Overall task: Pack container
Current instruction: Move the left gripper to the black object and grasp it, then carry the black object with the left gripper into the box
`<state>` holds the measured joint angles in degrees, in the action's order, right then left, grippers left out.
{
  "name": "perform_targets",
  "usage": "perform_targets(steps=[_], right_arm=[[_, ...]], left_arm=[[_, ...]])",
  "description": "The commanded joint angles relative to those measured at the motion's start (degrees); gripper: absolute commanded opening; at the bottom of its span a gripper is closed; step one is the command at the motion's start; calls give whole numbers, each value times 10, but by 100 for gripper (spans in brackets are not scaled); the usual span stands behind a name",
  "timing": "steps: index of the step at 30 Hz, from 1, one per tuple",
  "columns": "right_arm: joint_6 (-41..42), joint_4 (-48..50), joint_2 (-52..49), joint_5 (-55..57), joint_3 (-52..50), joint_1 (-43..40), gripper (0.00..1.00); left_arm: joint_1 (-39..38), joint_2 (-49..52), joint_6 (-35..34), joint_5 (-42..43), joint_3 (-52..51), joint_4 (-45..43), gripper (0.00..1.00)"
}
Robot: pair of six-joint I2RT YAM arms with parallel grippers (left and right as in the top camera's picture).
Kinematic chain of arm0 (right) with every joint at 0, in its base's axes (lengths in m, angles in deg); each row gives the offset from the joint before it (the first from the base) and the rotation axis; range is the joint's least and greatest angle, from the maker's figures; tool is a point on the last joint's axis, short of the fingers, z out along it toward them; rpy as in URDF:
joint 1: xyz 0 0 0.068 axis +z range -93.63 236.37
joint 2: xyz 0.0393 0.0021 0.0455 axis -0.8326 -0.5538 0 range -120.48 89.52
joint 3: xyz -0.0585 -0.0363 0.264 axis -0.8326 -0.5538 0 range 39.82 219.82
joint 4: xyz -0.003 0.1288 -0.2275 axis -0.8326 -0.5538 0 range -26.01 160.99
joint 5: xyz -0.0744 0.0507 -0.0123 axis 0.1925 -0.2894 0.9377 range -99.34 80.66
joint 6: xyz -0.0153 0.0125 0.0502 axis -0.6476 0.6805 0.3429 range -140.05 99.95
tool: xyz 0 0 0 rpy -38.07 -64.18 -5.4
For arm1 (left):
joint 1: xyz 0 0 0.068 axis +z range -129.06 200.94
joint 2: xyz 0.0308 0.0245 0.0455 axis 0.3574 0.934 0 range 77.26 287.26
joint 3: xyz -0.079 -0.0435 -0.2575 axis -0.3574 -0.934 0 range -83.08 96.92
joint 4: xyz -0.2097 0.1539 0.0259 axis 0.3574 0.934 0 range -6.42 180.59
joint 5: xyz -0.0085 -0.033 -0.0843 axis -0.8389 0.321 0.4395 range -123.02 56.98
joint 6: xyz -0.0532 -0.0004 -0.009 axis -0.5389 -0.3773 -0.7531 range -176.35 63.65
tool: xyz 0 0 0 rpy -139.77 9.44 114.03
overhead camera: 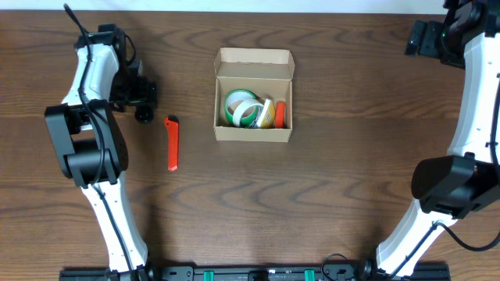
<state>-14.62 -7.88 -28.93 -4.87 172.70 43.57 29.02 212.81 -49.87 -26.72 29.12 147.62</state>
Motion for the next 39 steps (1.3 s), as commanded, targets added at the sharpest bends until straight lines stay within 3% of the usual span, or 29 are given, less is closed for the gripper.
perform_targets(steps=[1, 11, 15, 19, 21, 39], right_arm=[[3, -2, 3, -2, -4, 8, 99], [3, -3, 3, -2, -4, 8, 99], [3, -3, 3, -2, -4, 8, 99], [3, -3, 3, -2, -4, 9, 99], [3, -3, 3, -2, -4, 9, 99], [3, 0, 3, -2, -4, 13, 99]], left_arm=[[3, 8, 9, 23, -1, 4, 86], [-4, 32, 12, 21, -1, 15, 83], [-4, 32, 12, 7, -1, 17, 75], [-4, 32, 12, 5, -1, 19, 47], [-4, 32, 10, 5, -1, 19, 41], [-43, 32, 6, -17, 49, 56, 40]])
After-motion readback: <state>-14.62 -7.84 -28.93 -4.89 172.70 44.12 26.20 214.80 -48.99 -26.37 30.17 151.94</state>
